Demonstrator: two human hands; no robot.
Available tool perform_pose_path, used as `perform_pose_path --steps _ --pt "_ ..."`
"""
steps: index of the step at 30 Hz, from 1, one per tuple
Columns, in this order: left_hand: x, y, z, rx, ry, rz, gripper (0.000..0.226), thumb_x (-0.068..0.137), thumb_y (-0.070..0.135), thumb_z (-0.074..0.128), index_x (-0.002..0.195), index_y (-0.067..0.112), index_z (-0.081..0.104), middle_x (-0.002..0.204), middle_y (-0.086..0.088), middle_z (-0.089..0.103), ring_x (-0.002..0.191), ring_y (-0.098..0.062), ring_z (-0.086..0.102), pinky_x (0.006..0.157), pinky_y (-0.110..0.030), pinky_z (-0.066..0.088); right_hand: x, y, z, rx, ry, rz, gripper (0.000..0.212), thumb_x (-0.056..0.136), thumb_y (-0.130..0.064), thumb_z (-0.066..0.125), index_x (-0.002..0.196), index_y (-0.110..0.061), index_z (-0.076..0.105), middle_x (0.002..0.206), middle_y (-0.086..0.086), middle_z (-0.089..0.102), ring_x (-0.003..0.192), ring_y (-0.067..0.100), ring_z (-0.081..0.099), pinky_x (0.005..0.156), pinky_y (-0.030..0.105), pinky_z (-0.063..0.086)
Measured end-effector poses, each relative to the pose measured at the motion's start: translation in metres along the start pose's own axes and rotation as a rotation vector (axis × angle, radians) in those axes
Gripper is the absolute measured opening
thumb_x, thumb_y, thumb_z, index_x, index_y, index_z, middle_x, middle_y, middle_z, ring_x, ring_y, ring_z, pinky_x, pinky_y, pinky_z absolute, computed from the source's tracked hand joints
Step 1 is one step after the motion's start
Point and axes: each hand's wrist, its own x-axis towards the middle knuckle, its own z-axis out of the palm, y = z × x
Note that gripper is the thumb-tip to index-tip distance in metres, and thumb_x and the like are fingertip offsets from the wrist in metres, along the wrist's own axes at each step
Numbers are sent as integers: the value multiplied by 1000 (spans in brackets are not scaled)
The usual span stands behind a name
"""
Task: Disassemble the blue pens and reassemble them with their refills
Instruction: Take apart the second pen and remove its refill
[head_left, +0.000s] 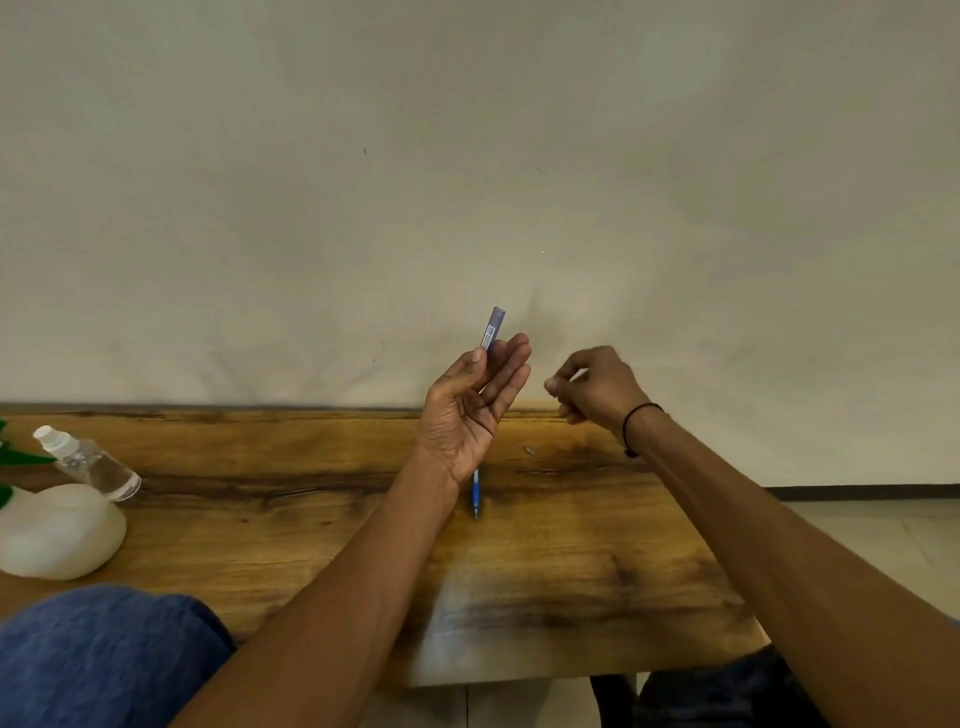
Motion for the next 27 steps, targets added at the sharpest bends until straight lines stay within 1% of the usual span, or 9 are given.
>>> perform_pose_path --steps 3,7,9,12,15,20,24,27 --pt "-1 -1 0 12 3 0 19 93 7 67 107 -5 74 130 -30 70 125 -38 69 105 -43 58 1 -17 -10 106 64 -143 14 94 -15 76 92 -2 71 71 13 73 58 19 71 63 33 63" --pt "-3 -5 1 18 13 -6 22 93 8 67 108 -6 72 132 -32 68 127 -40 68 104 -44 59 -2 -43 -22 220 93 -310 3 93 -5 75 92 -3 73 73 10 72 61 16 73 63 27 61" --pt "-4 -6 3 15 20 -9 21 93 8 65 106 -6 74 130 -32 69 124 -40 69 102 -44 60 -4 -56 -24 266 76 -365 1 94 -3 73 93 -2 73 77 10 72 64 18 74 64 28 62" --pt "-5 -7 4 -1 43 -15 20 93 7 64 104 -6 75 122 -31 73 117 -40 73 99 -46 61 -9 -70 -22 285 29 -397 5 94 -4 73 93 0 73 86 14 72 72 25 77 66 37 66" --pt "-6 -7 5 4 53 -11 21 92 7 64 104 -6 75 118 -30 74 114 -39 75 98 -46 62 -15 -75 -18 262 -5 -433 3 89 1 74 91 2 75 85 17 73 73 30 77 68 45 67" --pt "-7 -8 5 8 52 -19 24 92 8 64 109 -7 70 122 -32 72 115 -39 74 97 -44 62 -15 -76 -19 197 29 -501 10 89 2 73 98 -1 77 82 17 74 72 36 75 73 51 65" --pt "-6 -9 5 17 49 -22 24 93 8 64 110 -7 71 125 -31 71 118 -39 73 98 -44 62 -15 -77 -21 211 -8 -534 9 90 2 73 98 1 77 83 19 75 73 39 74 74 53 65" --pt "-6 -9 3 11 56 -16 24 93 7 64 110 -6 72 122 -30 73 117 -39 73 98 -45 62 -15 -76 -21 174 -36 -543 9 91 0 73 98 1 79 83 20 76 72 38 75 76 53 65"
